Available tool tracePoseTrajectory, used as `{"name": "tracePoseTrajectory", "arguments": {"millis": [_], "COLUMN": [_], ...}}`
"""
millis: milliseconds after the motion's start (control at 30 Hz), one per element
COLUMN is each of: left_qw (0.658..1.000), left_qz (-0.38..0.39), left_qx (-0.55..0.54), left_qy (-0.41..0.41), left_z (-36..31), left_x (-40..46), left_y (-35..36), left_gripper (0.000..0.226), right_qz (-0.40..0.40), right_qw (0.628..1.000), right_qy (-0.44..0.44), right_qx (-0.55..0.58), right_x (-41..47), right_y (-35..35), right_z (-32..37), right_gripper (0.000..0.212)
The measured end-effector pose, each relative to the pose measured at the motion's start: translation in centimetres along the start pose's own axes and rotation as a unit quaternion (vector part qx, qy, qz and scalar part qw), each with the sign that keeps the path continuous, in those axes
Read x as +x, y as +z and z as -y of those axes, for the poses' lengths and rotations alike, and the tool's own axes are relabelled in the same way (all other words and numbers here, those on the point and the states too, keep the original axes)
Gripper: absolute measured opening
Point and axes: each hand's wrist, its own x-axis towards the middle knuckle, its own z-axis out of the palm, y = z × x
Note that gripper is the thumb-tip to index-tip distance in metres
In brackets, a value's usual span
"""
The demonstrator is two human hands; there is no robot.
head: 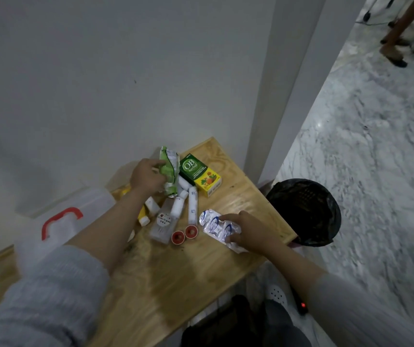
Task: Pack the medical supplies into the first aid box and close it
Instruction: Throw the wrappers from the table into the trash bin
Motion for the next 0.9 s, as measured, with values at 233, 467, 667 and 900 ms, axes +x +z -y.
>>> {"name": "tracePoseTrajectory", "arguments": {"millis": [233, 467, 667, 900], "left_qw": [0.996, 0.986, 0.975, 0.958], "left_qz": [-0.002, -0.009, 0.044, 0.177], "left_qx": [-0.087, -0.162, -0.183, -0.138], "left_qy": [0.021, 0.042, 0.122, 0.176], "left_z": [-0.9, -2.9, -8.6, -17.6], "left_x": [-2.4, -4.9, -5.5, -6.2], "left_y": [-2.4, -5.3, -4.0, 6.5], "left_gripper": [0.039, 0.042, 0.042, 0.05], "right_qz": [-0.028, -0.154, -0.278, -0.378], "right_qw": [0.998, 0.97, 0.923, 0.87], "right_qy": [-0.021, -0.042, 0.004, 0.101], "right_qx": [0.044, 0.183, 0.267, 0.3], "right_x": [-1.4, -2.2, -2.7, -4.7], "right_y": [-1.2, -4.2, -8.1, -11.5], "right_z": [0.3, 2.1, 0.7, -6.6], "right_gripper": [0.046, 0.042, 0.043, 0.044]}}
